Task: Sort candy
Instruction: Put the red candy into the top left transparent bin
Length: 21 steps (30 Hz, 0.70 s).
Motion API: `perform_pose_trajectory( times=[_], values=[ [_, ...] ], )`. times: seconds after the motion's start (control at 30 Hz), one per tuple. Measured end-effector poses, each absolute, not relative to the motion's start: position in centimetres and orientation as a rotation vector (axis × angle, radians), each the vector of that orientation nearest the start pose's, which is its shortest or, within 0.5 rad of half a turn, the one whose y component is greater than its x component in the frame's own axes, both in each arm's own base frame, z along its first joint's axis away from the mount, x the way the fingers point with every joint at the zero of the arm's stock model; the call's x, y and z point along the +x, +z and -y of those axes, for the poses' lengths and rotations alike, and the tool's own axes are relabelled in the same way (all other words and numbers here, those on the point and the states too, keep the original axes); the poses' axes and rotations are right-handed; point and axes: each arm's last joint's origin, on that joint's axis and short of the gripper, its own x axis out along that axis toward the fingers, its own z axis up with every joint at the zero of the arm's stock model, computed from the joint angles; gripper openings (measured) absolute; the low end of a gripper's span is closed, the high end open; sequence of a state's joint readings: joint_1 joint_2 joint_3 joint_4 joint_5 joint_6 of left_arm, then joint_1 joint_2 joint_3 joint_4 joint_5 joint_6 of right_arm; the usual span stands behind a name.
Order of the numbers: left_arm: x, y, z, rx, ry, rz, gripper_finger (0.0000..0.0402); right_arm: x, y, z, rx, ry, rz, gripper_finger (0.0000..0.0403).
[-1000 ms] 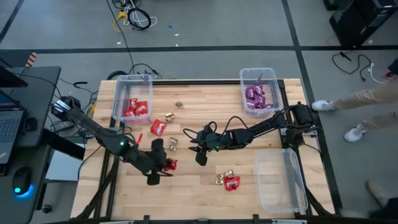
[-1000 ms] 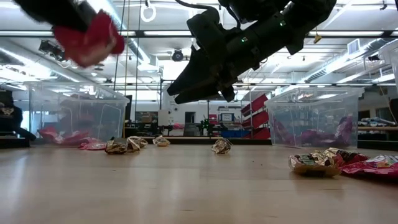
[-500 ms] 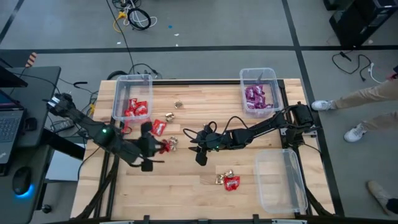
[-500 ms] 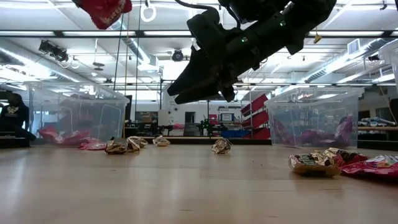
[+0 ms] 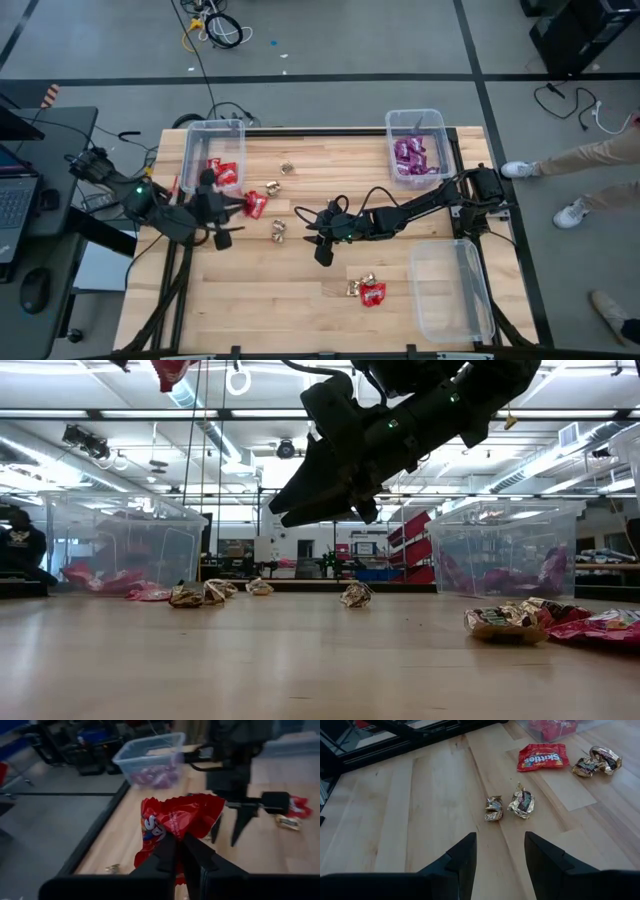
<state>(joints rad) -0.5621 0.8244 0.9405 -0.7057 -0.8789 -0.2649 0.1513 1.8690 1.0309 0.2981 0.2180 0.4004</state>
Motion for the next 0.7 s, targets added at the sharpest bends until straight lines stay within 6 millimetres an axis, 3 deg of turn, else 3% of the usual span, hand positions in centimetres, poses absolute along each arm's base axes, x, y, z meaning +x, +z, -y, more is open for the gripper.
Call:
perform_pose_trajectory(
  times=[0.3, 0.7],
  values=[
    [12.6, 34.2, 4.9, 0.144, 0.479, -0.354, 0.0015, 38.5, 16.4, -5.2, 0.29, -0.169, -0.509, 0.0151],
    [12.7, 34.1, 2.5, 0.159, 0.752, -0.354, 0.0014, 38.5, 16.4, -5.2, 0.291, -0.17, -0.509, 0.0151]
  ],
)
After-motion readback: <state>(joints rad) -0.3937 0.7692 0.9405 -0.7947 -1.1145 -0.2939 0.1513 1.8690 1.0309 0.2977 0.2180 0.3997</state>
